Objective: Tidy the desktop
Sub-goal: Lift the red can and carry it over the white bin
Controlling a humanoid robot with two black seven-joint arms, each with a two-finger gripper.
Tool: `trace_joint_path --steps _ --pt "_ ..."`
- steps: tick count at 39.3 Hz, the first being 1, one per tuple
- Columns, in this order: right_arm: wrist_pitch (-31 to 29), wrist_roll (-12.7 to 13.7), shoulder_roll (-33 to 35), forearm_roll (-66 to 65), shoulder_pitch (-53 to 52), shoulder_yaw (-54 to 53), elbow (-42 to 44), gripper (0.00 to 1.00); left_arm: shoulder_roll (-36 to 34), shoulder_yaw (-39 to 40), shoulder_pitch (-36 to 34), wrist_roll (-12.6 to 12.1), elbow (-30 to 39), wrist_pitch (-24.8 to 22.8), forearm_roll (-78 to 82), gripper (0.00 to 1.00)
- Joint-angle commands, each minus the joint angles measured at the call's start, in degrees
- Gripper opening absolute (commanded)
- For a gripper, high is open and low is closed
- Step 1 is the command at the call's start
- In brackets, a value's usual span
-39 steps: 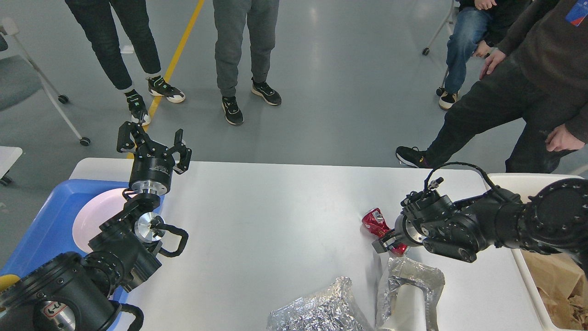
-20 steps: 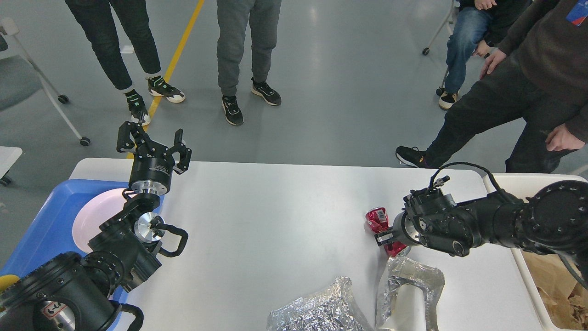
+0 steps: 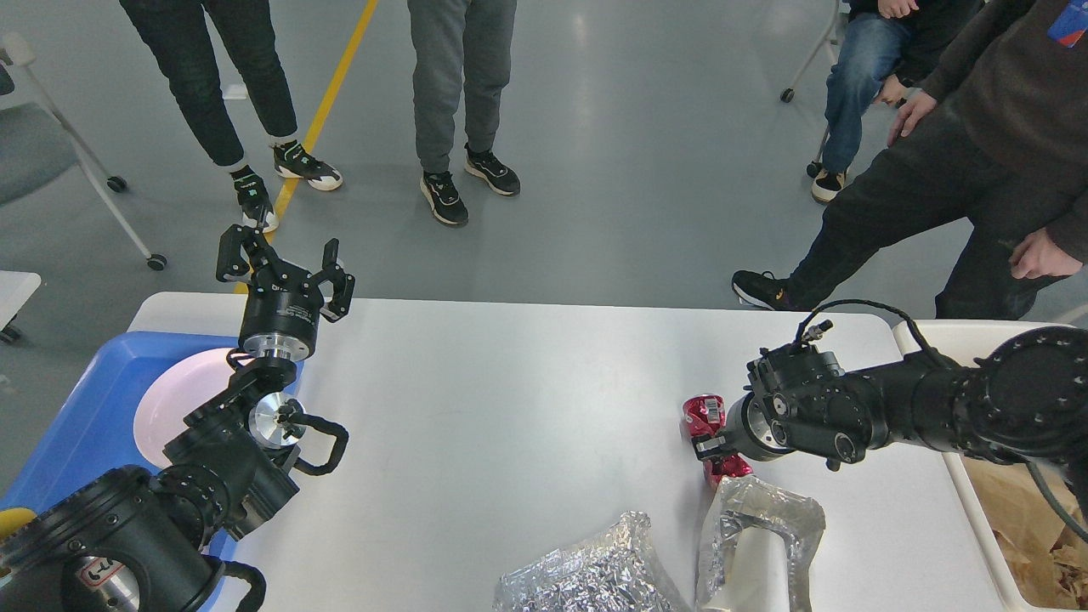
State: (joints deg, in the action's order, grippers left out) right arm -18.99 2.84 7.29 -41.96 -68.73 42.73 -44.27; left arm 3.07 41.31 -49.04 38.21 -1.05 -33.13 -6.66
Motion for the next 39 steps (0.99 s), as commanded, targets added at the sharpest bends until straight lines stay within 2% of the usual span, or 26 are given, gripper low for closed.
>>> trace_joint_path --steps 1,16,21,22,28,39 --pt "-3.1 -0.2 0.2 3.5 -4.3 -0.2 -0.4 0.0 0.0 0.0 0.0 0.0 0.0 0.0 0.1 0.97" --pt "-17.5 -0.4 2.2 18.6 -19.9 -0.1 -3.6 0.0 0.0 0.0 0.0 0.0 0.0 0.0 0.1 0.97" --pt "-24.8 -0.4 4.4 22.1 -24.5 0.2 -5.1 0.0 0.0 0.0 0.0 0.0 0.0 0.0 0.0 0.97" --pt "-27.6 -0.4 5.5 23.5 -26.9 0.5 -6.0 0.0 0.0 0.0 0.0 0.0 0.0 0.0 0.1 0.97" --pt "-36.0 -0.2 11.1 26.2 -34.2 0.9 -8.5 0.0 -0.1 0.0 0.0 0.1 0.0 0.0 0.0 0.97" --pt "-36.0 -0.2 17.1 26.4 -39.1 5.2 -8.6 0.0 0.0 0.0 0.0 0.0 0.0 0.0 0.0 0.97"
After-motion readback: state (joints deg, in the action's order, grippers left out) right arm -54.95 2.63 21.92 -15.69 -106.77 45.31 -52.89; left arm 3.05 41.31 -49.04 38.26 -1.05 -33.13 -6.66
